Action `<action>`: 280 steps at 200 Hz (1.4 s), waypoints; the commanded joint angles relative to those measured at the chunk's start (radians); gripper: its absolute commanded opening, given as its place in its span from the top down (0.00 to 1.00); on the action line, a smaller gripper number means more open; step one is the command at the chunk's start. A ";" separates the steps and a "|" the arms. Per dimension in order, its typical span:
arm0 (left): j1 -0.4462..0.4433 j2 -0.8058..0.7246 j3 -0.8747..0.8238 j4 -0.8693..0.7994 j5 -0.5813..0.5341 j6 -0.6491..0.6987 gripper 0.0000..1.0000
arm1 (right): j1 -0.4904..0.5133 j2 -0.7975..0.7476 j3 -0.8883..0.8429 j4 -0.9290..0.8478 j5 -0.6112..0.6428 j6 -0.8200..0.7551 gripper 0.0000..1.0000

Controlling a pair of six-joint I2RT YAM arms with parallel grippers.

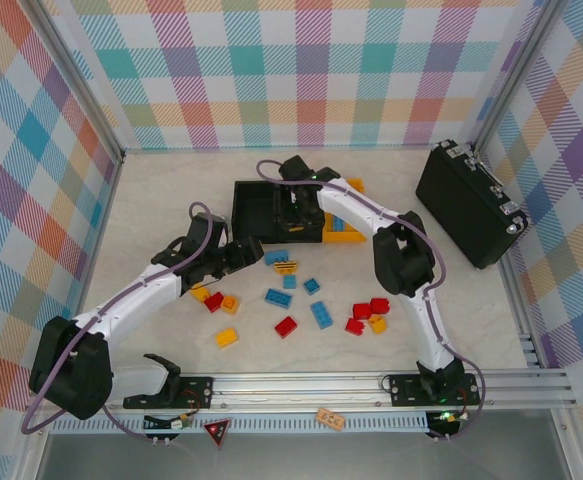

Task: Sort the legos into containers by color
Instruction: Place the lego in the container, then pick up the lego from the center of the table.

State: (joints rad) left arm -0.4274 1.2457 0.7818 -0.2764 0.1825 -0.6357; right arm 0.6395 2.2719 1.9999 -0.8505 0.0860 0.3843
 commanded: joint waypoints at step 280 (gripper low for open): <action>0.055 0.321 0.290 -0.424 -0.300 0.278 0.23 | -0.003 -0.851 -0.965 0.553 -0.532 0.000 0.38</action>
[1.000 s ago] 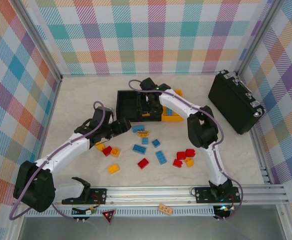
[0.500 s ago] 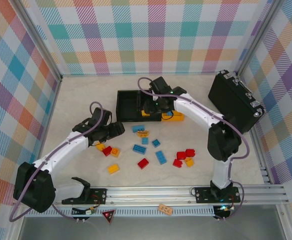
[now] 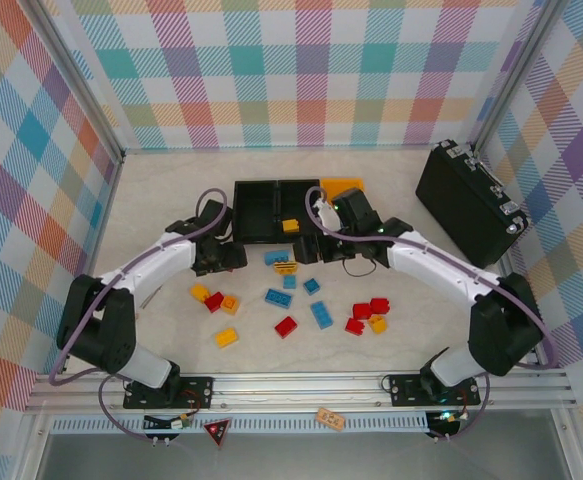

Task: Sort the legos into containers by color
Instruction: Pick up the lego from the center of the table.

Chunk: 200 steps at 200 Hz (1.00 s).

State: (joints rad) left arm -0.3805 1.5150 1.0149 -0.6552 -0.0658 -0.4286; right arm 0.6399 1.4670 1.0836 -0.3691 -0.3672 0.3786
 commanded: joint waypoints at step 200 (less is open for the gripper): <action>0.012 0.105 0.168 -0.096 0.000 0.147 0.81 | -0.003 -0.062 -0.093 0.075 -0.075 0.046 0.40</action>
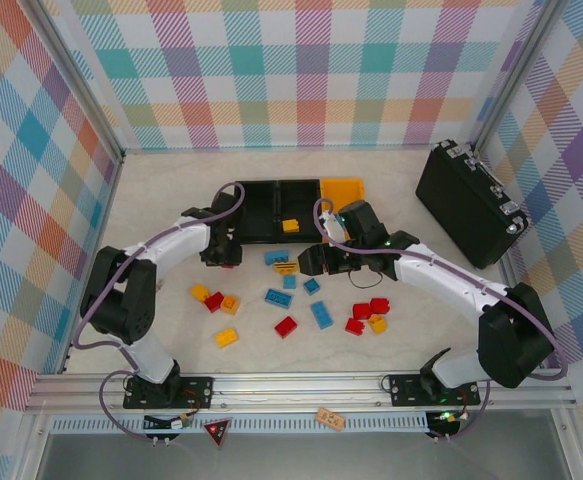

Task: Sort the legos into containers by color
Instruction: Pick up the lego from the center of the table, then place the lego in the container.

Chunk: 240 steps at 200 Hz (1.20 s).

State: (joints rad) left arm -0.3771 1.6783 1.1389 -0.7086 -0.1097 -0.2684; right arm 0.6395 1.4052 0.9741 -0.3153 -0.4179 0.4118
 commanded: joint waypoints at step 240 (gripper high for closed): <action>-0.042 0.279 0.453 0.012 0.109 -0.120 0.81 | -0.002 0.024 0.034 0.031 0.192 0.117 0.40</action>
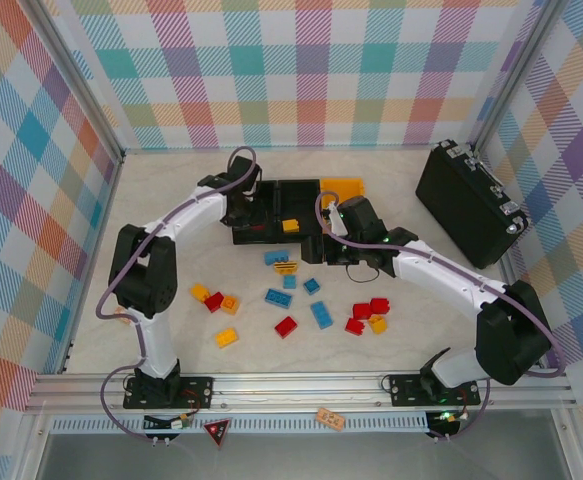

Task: Sort the legos into containers by color
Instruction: Place the lego in the container.

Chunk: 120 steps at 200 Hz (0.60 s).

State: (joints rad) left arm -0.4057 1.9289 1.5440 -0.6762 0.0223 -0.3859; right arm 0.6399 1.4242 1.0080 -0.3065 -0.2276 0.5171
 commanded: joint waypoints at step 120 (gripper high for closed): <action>-0.025 0.052 0.119 -0.050 -0.061 0.024 0.56 | -0.003 0.025 0.016 0.015 0.014 0.001 0.39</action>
State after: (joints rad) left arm -0.4183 1.9938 1.6264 -0.6876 -0.0242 -0.3737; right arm 0.6395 1.4349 1.0080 -0.2920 -0.2230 0.5171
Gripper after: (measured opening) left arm 0.418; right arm 0.606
